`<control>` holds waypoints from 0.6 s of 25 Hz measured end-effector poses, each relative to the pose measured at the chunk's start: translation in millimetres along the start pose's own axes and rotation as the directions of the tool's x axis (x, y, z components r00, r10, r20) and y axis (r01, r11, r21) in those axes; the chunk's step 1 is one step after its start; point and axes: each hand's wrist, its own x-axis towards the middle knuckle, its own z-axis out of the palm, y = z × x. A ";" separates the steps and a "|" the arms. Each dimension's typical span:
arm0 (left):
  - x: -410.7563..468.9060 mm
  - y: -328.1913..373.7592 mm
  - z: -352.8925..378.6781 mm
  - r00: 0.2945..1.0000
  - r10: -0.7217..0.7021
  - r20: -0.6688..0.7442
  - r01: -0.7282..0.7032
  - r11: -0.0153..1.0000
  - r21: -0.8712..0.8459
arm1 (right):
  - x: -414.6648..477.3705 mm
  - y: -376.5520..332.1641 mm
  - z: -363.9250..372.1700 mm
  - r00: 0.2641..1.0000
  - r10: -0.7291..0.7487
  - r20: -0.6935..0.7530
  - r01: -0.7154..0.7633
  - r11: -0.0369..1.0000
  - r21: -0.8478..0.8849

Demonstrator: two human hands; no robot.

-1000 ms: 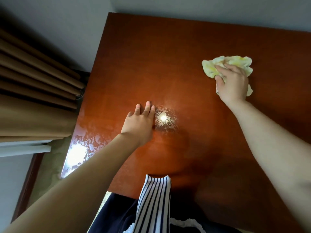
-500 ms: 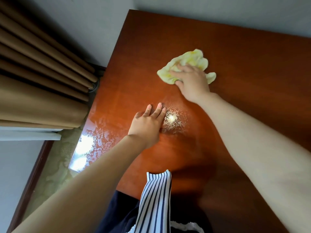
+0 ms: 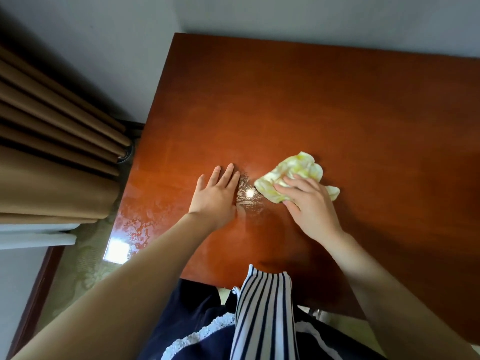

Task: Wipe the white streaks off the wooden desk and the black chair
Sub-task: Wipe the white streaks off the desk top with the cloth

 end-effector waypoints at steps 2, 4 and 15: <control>-8.4 -3.6 6.7 1.000 0.023 -0.012 -0.023 1.000 0.005 | -21.9 11.9 -9.0 0.999 0.026 -0.045 -0.026 1.000 -0.014; -15.7 -11.3 10.9 0.998 0.054 -0.018 -0.053 0.998 0.018 | -28.1 16.9 -13.1 0.992 0.085 -0.092 -0.085 0.996 0.004; -63.1 -97.2 38.4 0.989 0.141 -0.037 -0.137 0.986 0.097 | 49.7 -59.6 29.4 0.808 0.570 -0.152 -0.578 0.816 -0.013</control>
